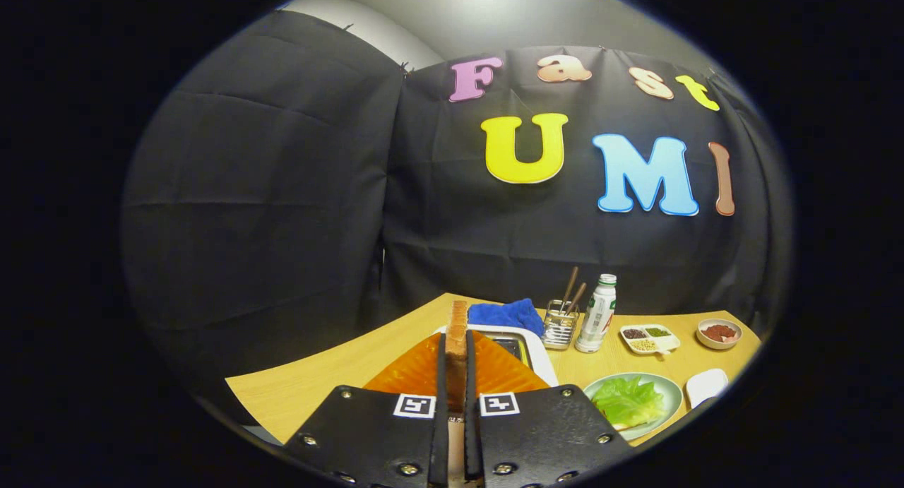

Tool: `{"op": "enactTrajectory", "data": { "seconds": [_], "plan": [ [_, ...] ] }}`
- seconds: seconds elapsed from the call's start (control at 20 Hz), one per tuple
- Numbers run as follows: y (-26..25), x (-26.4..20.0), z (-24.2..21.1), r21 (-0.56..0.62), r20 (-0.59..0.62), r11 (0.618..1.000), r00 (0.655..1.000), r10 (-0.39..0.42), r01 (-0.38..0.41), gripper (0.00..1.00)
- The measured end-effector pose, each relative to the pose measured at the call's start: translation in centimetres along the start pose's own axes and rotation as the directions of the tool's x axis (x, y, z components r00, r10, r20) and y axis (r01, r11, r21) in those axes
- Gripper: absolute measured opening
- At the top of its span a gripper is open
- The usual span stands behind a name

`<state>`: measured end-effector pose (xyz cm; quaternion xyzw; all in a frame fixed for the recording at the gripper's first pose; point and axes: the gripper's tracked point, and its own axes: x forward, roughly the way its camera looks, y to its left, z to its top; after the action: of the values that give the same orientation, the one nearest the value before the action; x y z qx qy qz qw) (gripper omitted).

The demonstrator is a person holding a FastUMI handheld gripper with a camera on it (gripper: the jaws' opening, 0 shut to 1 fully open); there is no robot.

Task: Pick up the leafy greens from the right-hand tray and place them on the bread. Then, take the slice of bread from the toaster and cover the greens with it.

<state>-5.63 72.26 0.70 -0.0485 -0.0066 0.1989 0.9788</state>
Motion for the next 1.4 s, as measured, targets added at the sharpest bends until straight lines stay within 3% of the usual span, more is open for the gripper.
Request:
{"op": "enactTrajectory", "data": {
  "seconds": [0.8, 1.2, 1.4],
  "plan": [
    [-2.1, -2.4, 7.4, 0.074, 0.048, 0.994, 0.996, 0.071, -0.075, 0.09],
    [-7.4, -5.2, 6.6, 0.051, 0.039, 0.997, 0.998, 0.047, -0.049, 0.09],
    [-11.4, -6.0, 5.7, 0.042, 0.033, 0.999, 0.999, -0.011, 0.009, 0.08]
  ]
}}
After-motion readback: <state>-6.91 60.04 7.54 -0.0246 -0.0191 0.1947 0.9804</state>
